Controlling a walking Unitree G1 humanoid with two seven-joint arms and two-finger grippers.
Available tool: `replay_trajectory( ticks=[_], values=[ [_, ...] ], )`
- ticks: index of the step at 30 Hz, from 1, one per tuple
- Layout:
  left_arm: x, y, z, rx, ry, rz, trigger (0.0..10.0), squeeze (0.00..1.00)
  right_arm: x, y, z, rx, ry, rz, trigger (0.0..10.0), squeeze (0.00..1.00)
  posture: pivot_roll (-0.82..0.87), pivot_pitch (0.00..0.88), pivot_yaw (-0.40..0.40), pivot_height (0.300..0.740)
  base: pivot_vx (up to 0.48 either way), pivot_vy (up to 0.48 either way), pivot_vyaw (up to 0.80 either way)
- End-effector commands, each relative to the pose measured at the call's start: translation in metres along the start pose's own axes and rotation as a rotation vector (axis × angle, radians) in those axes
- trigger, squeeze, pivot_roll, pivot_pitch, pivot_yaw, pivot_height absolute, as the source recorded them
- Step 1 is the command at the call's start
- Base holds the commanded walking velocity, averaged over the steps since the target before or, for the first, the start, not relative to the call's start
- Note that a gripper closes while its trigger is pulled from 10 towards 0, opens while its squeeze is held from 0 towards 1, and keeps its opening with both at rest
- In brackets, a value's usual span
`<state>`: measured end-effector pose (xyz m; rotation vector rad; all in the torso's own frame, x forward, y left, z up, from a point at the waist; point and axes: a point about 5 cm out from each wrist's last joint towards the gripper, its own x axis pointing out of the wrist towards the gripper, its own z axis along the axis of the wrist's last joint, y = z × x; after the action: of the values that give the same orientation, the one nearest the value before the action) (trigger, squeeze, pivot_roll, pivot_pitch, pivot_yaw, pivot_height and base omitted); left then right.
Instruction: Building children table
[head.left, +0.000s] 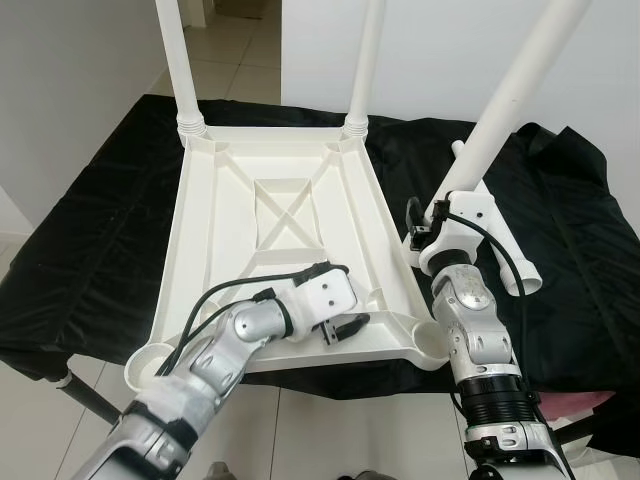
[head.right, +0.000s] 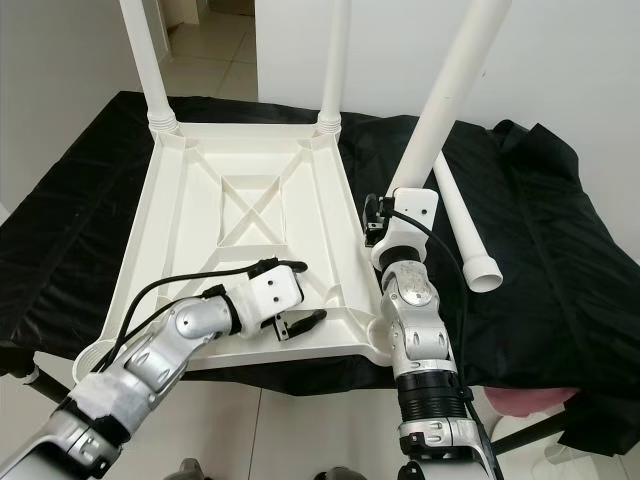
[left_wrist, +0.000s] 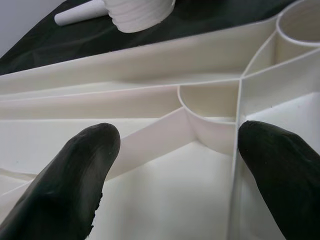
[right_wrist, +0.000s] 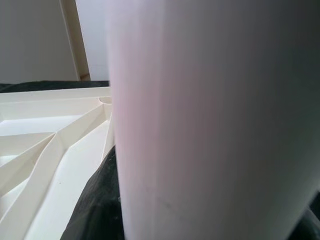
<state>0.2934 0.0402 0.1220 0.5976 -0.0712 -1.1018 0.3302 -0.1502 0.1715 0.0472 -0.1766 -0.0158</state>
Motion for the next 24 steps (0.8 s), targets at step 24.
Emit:
replay_trajectory(
  ticks=[24],
  values=[
    [-0.004,0.019,0.008,0.01,-0.077,-0.003,10.0,0.0,-0.025,-0.003,0.007,0.043,-0.077,0.072,10.0,0.0,-0.05,0.0,-0.033,0.74,0.0,0.0,0.0]
  ],
)
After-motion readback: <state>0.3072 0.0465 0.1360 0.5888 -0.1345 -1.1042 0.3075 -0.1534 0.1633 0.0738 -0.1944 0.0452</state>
